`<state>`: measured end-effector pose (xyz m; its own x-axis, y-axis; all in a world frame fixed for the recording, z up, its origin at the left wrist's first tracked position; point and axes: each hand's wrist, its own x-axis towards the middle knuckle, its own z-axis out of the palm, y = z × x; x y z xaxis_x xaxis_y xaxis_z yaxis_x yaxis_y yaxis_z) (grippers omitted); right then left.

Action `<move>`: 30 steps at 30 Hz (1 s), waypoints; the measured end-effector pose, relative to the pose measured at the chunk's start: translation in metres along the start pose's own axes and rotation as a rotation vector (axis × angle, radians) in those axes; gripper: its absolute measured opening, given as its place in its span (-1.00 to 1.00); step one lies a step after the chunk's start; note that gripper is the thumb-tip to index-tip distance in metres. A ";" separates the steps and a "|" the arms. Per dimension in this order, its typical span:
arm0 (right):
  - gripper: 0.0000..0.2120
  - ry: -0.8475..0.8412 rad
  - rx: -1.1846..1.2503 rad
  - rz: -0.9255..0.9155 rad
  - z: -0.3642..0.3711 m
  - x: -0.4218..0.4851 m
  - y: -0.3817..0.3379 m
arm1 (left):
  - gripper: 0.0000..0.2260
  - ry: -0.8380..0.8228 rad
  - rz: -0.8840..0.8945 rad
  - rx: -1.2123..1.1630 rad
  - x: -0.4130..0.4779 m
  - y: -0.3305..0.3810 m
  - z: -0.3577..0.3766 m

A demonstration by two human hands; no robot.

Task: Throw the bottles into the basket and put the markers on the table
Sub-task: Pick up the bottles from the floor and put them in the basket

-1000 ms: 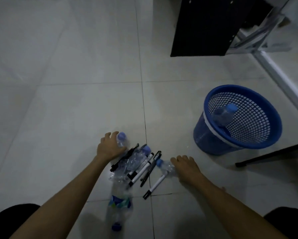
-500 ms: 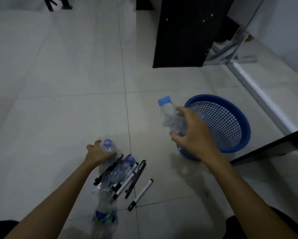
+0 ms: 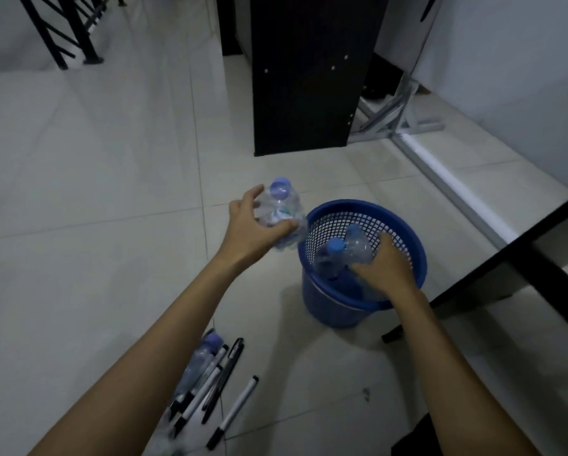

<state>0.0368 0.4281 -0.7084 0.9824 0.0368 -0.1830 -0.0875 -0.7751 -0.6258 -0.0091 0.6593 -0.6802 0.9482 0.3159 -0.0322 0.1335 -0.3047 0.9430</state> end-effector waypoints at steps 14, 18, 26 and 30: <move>-0.62 0.488 0.268 -0.132 -0.030 0.002 0.008 | -0.17 -0.207 0.258 0.520 0.020 0.037 0.111; -0.68 0.469 0.245 -0.358 -0.018 -0.002 -0.005 | -0.23 -0.143 0.284 0.533 0.010 0.034 0.091; -0.74 0.284 0.155 -0.853 0.043 -0.028 -0.051 | -0.31 -0.036 0.178 0.530 -0.021 -0.001 0.013; -0.72 0.069 0.158 -0.944 0.095 -0.051 -0.071 | -0.35 0.042 0.036 0.484 -0.050 -0.039 -0.034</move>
<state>-0.0225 0.5417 -0.7268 0.6665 0.5616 0.4903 0.7285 -0.3510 -0.5883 -0.0711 0.6858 -0.7045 0.9437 0.3302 0.0205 0.2288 -0.6962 0.6804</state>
